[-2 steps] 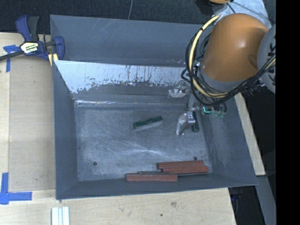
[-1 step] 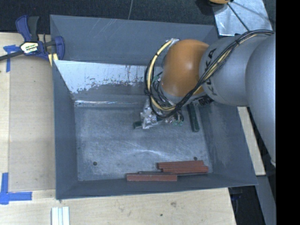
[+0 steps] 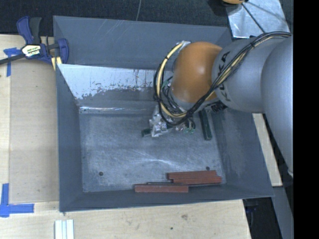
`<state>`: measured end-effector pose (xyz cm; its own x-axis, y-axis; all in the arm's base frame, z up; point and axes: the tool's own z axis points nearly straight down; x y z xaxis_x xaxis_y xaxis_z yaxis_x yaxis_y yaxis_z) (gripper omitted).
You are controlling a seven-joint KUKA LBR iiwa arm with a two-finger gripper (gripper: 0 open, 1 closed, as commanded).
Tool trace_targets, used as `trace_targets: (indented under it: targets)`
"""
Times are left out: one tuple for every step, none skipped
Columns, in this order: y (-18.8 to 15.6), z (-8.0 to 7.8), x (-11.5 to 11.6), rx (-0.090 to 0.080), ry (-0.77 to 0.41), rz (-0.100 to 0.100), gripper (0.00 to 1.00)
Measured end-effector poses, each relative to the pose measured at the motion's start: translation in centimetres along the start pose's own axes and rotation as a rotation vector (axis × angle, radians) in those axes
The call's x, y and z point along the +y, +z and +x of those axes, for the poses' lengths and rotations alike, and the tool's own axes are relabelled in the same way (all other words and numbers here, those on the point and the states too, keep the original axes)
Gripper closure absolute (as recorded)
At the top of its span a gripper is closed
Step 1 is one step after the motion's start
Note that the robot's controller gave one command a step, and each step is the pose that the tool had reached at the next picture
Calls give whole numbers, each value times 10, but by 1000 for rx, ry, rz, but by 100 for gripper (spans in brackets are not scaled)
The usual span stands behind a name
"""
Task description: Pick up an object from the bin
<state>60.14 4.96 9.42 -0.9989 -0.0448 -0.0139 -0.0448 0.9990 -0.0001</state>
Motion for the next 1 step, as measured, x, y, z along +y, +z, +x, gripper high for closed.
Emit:
trace_targets:
  targets:
    - [-43,1,0,16,-8,0,100]
